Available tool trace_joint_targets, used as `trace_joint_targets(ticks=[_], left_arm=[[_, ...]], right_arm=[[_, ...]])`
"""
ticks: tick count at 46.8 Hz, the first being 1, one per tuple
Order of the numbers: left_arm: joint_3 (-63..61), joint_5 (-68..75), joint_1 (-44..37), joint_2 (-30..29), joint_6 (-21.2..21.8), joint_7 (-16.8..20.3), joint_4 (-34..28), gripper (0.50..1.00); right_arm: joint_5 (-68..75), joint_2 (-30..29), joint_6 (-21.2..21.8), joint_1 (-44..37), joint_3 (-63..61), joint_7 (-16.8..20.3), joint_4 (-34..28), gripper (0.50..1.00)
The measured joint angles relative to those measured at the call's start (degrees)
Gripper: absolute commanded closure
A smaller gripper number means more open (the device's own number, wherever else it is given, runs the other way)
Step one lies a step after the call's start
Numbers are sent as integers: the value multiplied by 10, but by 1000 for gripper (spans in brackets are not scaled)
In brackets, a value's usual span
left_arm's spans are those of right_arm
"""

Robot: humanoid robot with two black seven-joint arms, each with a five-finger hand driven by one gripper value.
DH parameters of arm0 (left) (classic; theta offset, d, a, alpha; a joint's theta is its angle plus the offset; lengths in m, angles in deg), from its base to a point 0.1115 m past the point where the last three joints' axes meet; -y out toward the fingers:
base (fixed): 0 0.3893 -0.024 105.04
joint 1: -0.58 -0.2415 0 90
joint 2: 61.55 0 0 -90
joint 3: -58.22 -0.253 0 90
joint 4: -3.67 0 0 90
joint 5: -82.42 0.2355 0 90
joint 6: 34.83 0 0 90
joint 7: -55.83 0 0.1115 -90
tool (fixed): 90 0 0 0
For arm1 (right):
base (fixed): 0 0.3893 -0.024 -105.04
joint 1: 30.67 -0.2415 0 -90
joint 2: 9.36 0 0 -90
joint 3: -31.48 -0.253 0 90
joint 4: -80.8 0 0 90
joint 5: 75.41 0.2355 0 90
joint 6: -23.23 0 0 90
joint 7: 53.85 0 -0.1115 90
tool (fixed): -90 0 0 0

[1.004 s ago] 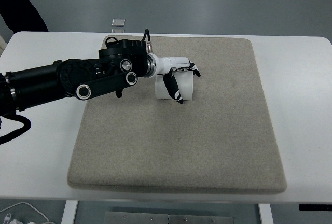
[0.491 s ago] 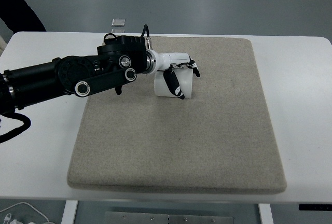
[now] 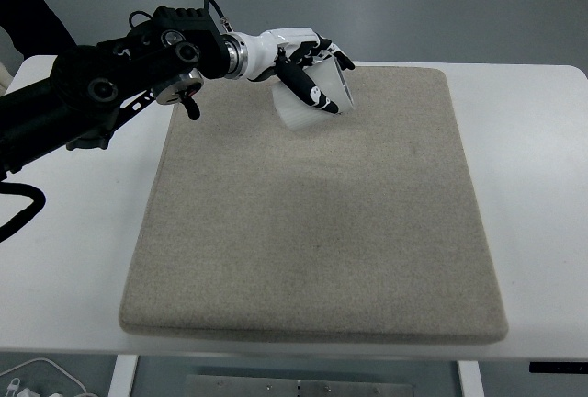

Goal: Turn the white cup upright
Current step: 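Lift the cup with the left hand and rotate it opening-up, then lower the upright cup onto the pad with the left hand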

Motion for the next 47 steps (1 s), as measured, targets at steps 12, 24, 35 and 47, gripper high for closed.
trace_joint_targets(ticks=[12, 24, 35, 47], left_arm=[[39, -95, -23, -15, -29, 47, -48, 992], [95, -100, -92, -24, -88, 142, -73, 990], [109, -101, -134, -24, -119, 236, -107, 990], [124, -95, -172, -24, -133, 326, -114, 1000]], right_arm=[[0, 0, 0, 0, 0, 0, 0, 570], [0, 0, 0, 0, 0, 0, 0, 570], [0, 0, 0, 0, 0, 0, 0, 570], [0, 0, 0, 0, 0, 0, 0, 570]])
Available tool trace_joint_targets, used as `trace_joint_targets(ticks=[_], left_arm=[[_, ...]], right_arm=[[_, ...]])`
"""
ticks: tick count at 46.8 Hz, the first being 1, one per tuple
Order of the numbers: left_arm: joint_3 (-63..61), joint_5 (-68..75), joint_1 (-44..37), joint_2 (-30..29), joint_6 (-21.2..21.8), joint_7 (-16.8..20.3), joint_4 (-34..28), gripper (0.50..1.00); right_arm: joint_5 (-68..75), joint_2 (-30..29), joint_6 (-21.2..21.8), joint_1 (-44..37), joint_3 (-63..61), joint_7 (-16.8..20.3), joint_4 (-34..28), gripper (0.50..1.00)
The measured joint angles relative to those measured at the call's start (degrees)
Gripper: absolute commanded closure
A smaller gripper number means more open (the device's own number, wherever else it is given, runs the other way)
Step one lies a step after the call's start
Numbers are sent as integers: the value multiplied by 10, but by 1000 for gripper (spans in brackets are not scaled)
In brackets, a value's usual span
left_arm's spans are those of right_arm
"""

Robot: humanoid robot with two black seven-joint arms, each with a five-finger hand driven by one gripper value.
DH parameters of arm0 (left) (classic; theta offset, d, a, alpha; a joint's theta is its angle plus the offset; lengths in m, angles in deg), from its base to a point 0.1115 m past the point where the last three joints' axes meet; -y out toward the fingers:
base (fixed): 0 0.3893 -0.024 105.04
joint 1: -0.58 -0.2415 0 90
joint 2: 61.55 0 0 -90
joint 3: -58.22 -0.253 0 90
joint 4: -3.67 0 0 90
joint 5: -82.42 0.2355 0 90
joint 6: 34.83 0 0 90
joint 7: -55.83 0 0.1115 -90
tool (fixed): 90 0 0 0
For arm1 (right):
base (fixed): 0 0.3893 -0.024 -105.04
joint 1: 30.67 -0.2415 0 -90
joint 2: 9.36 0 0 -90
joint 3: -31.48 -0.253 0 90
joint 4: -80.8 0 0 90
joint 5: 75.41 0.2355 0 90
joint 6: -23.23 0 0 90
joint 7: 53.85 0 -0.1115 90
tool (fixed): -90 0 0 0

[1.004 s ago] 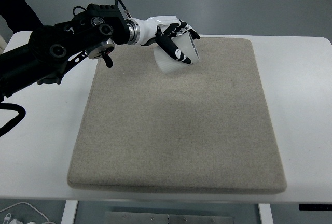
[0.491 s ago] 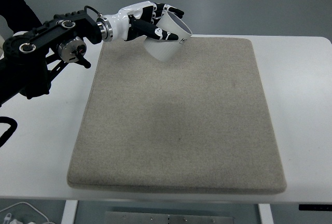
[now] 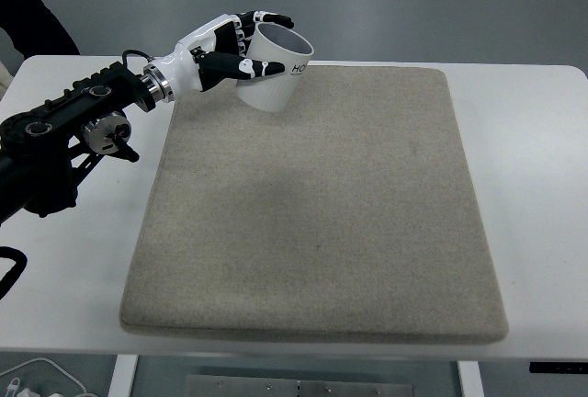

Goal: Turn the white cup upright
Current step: 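Lower the upright cup onto the pad with the left hand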

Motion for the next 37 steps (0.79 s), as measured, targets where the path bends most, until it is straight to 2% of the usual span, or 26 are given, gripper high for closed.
trace_joint_targets(ticks=[20, 37], left_arm=[[-5, 45, -37, 0, -6, 142, -21, 1000], [-9, 104, -68, 0, -5, 150, -26, 1000]], right_arm=[[0, 0, 0, 0, 0, 0, 0, 570], [0, 0, 0, 0, 0, 0, 0, 570]])
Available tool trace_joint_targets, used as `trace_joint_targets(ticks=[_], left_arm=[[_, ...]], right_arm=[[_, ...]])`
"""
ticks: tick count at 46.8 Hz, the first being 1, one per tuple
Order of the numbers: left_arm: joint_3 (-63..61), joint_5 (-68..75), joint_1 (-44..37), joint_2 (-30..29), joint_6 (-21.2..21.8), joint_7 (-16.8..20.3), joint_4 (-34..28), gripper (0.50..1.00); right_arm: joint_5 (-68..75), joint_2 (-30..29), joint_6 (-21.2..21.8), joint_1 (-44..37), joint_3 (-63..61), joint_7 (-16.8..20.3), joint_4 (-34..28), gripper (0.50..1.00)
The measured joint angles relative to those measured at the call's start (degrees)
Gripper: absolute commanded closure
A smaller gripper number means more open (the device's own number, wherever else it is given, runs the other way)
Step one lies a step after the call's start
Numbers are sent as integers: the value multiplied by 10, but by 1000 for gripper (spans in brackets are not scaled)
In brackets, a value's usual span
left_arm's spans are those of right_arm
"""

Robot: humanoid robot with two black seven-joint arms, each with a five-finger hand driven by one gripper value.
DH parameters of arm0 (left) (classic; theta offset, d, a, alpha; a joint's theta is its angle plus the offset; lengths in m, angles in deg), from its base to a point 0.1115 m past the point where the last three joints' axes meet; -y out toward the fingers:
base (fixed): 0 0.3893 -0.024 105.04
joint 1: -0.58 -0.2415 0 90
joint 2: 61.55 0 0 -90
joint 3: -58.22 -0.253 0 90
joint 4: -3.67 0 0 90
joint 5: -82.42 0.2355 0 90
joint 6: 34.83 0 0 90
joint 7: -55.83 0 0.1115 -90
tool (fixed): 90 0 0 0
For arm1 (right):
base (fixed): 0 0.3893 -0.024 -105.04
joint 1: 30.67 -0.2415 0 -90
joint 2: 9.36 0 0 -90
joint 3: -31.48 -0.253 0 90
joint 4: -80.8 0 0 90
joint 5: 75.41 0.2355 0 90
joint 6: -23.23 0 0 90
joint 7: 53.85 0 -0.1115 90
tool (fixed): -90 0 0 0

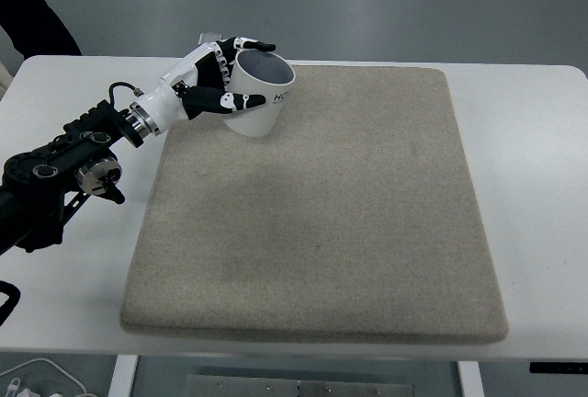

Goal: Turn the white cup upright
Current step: 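Lower the upright cup onto the pad with the left hand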

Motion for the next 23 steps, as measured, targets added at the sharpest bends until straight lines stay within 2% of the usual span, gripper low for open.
trace_joint_targets(ticks=[23], left_arm=[[6, 29, -11, 9, 6, 0, -38, 1000]], right_arm=[[0, 0, 0, 0, 0, 0, 0, 570]])
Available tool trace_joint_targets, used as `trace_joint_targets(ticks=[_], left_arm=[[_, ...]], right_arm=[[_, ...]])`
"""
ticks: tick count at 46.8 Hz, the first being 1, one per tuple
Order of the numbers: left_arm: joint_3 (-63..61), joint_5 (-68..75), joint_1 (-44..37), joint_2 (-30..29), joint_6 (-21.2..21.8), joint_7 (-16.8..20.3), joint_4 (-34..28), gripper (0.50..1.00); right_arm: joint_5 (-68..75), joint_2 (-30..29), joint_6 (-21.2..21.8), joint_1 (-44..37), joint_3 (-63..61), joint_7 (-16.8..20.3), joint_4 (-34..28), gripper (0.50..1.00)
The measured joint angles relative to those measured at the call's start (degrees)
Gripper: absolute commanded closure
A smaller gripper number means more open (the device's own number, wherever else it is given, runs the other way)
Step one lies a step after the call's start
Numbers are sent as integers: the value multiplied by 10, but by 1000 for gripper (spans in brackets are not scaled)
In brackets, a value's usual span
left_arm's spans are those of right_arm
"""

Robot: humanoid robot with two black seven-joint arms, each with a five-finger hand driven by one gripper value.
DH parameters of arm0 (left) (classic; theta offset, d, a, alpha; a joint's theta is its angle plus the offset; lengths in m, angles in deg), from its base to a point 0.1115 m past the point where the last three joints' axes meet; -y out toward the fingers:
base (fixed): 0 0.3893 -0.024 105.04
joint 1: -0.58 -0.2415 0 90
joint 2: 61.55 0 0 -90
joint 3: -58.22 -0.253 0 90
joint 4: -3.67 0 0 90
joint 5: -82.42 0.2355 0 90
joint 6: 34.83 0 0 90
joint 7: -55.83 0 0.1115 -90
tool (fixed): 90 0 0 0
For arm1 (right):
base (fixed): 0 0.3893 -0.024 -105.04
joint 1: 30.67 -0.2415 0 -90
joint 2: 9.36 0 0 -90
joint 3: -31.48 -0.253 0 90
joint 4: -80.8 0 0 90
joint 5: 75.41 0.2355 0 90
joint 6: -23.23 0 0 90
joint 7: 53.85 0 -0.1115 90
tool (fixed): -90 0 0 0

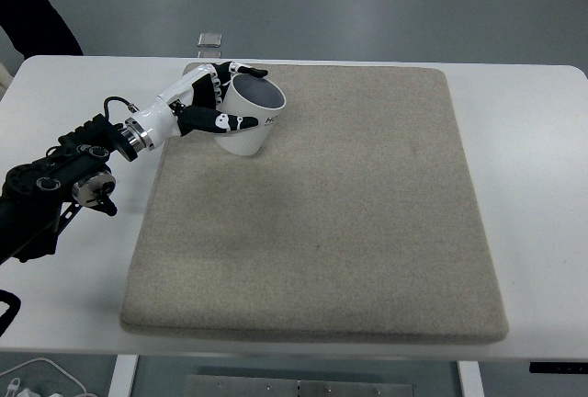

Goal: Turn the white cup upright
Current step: 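Lower the upright cup onto the pad with the left hand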

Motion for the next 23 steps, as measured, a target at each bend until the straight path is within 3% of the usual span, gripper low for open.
trace_joint_targets(ticks=[23], left_arm=[[-6, 1, 0, 33, 59, 0, 1, 1000]], right_arm=[[0, 0, 0, 0, 0, 0, 0, 570]])
